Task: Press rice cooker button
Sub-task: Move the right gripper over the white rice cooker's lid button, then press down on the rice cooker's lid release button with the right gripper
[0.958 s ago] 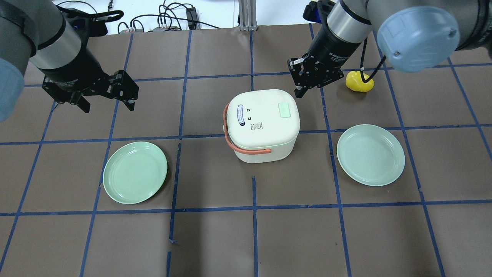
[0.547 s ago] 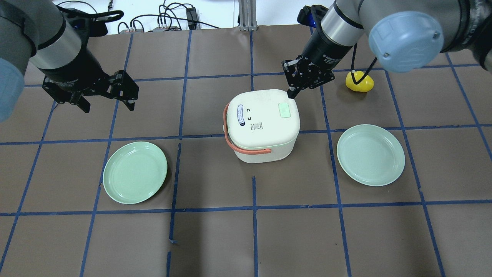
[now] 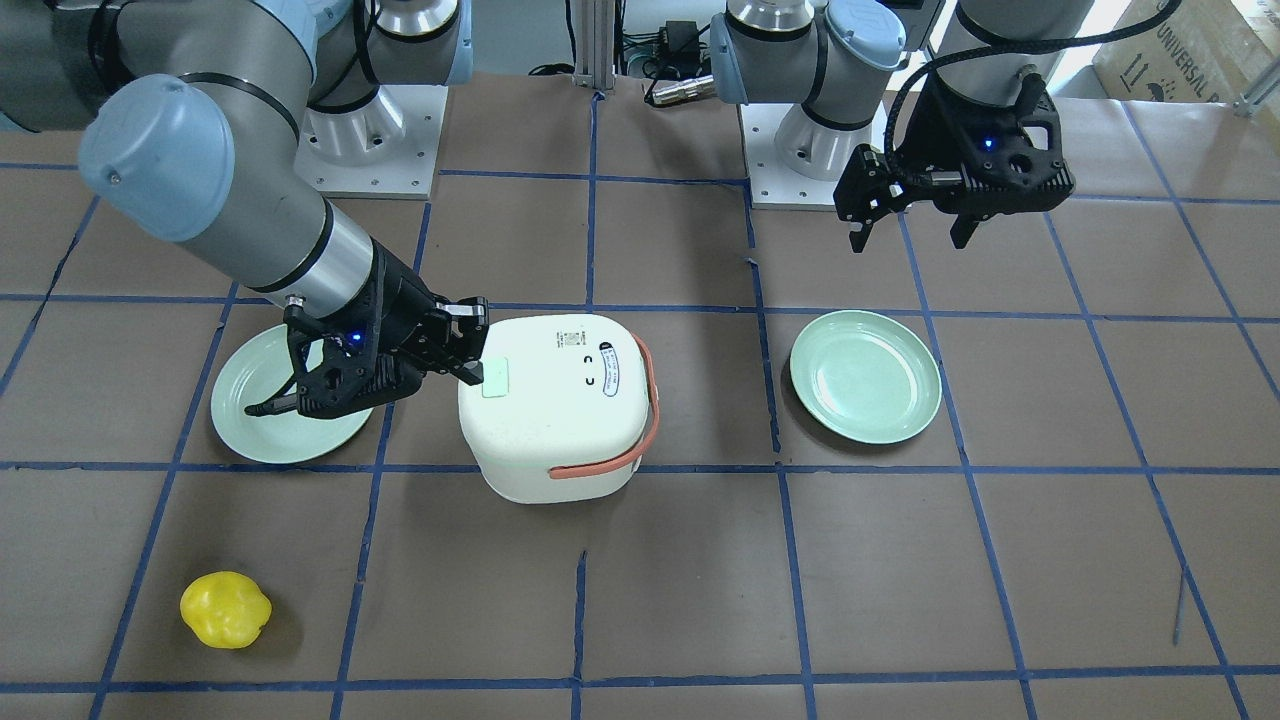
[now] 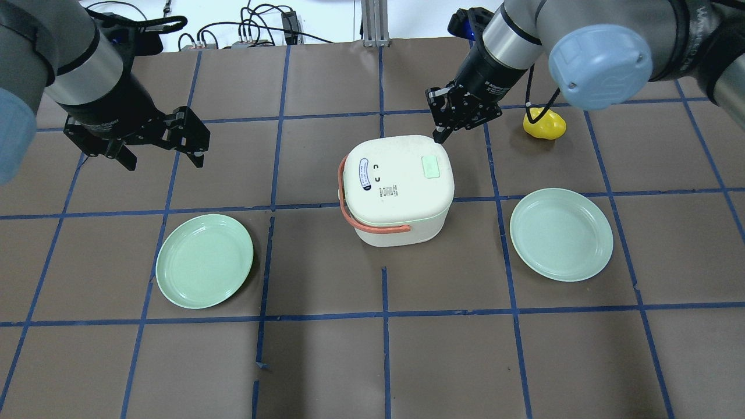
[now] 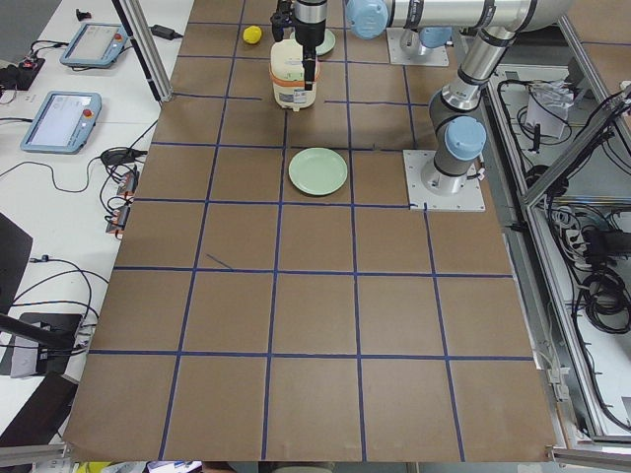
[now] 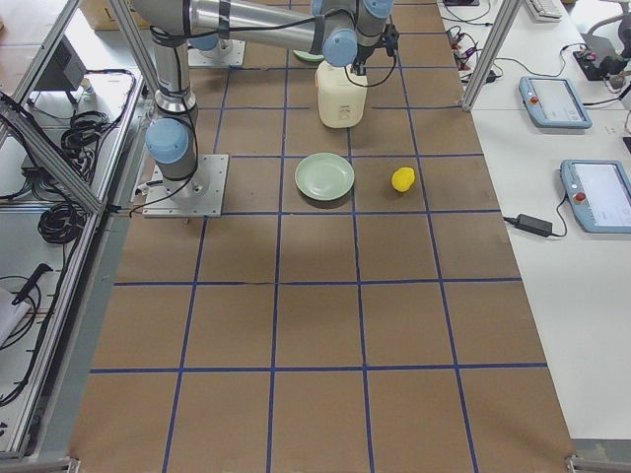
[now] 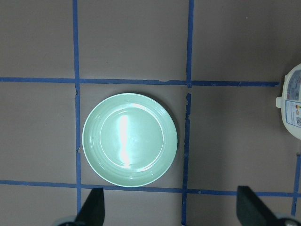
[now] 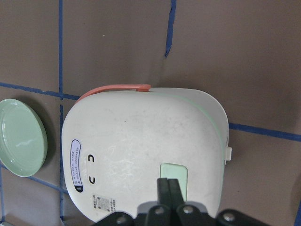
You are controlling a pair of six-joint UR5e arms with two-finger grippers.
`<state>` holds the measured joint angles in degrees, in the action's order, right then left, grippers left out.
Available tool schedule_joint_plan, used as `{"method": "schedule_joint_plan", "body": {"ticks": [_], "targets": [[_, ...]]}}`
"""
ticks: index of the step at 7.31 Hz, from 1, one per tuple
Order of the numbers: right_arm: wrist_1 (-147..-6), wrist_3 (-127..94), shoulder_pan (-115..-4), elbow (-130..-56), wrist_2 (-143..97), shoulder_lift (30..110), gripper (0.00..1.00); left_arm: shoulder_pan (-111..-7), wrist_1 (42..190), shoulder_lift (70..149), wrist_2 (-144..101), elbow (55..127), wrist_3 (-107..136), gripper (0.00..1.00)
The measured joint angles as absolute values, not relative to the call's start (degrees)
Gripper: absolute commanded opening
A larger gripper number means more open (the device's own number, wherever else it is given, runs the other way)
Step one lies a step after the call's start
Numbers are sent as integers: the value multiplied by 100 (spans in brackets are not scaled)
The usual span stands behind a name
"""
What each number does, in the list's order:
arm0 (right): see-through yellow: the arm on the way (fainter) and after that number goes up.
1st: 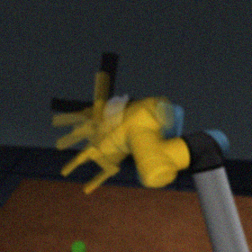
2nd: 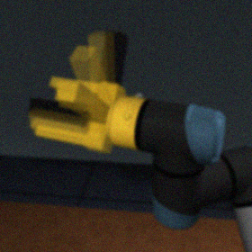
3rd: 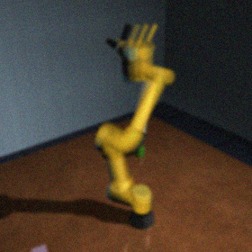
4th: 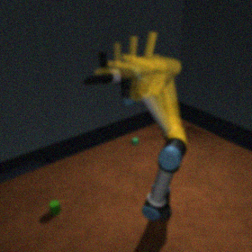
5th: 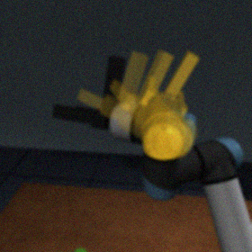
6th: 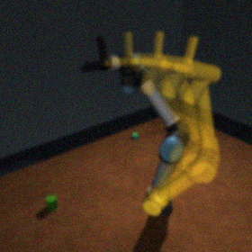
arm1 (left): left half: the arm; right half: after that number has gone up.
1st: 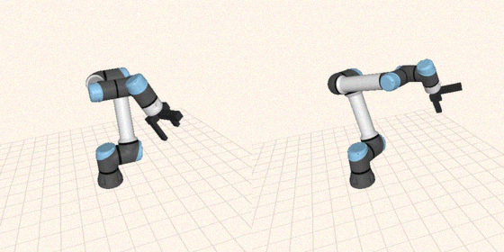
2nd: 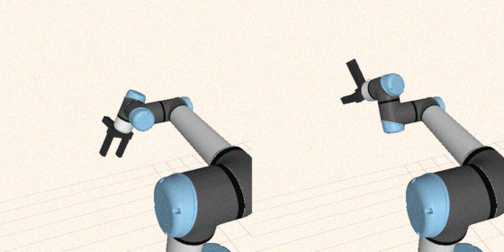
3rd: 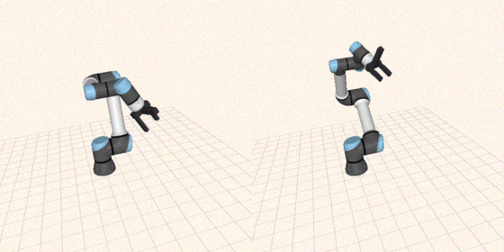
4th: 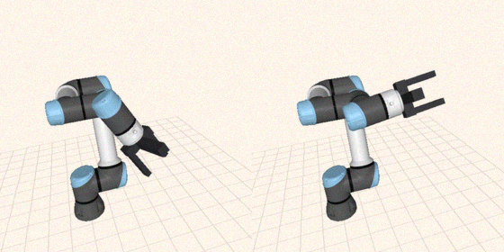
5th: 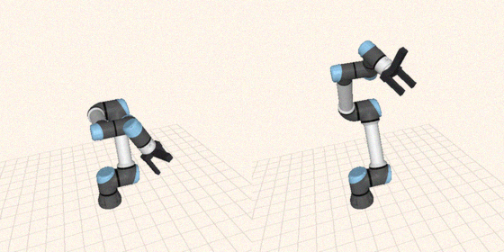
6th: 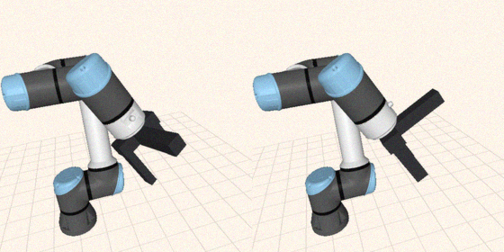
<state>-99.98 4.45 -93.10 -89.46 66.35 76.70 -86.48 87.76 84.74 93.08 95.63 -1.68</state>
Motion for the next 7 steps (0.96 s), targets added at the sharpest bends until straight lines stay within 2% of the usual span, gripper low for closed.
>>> {"method": "schedule_joint_plan", "body": {"ticks": [7], "targets": [[-10159, 583, -9324, -9145, 6482, 7597, 7, -8649, 8774, 8475, 9308, 9564, -167, 100]]}}
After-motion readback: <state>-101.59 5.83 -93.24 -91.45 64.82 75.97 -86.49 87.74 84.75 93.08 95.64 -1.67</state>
